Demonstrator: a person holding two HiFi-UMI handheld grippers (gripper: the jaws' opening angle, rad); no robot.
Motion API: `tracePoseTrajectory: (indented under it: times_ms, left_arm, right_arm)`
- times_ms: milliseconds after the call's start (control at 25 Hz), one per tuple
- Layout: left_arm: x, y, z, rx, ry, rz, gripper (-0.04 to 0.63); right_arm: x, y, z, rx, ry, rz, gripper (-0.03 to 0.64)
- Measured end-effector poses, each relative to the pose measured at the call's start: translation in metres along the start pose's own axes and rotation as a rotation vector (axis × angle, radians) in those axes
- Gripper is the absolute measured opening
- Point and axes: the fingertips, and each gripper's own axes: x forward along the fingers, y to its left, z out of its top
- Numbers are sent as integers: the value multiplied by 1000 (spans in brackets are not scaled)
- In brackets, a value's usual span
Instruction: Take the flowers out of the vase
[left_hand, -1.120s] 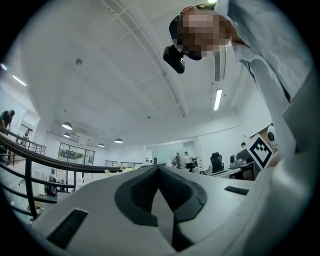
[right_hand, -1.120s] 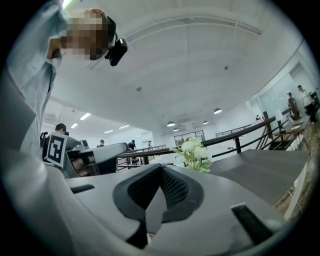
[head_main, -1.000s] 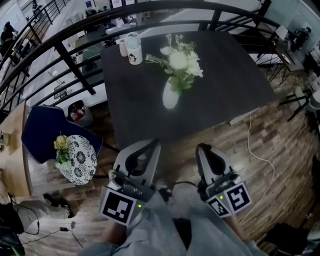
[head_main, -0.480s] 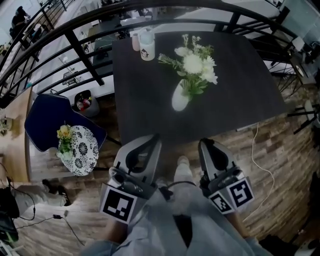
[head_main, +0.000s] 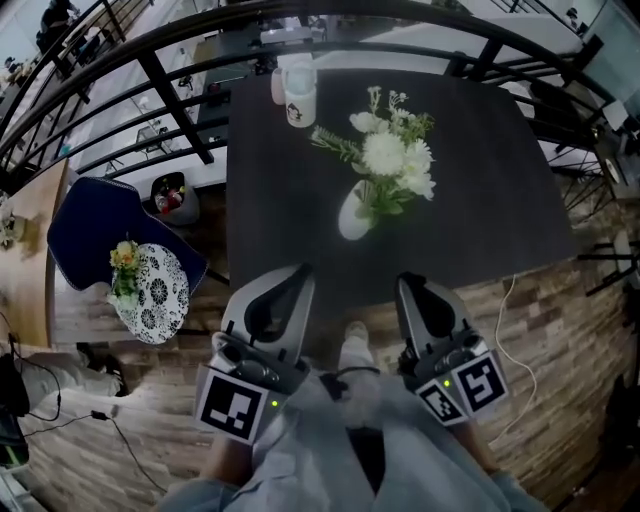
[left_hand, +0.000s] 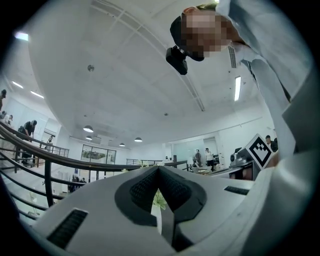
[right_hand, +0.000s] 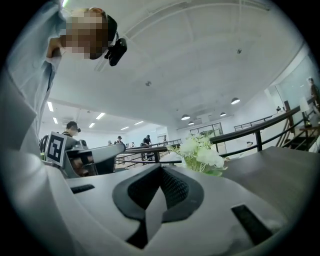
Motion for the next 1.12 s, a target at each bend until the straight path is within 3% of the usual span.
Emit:
tracePoseTrajectory:
  times_ms: [520,1120]
  left_arm:
    - [33,-10,0,36,7,103,-2]
    - [67,-20,-5,70,18,203,-2]
  right_arm:
    - [18,-35,4,-17,32,130,3]
    - [30,-75,1,-19,57,217,3]
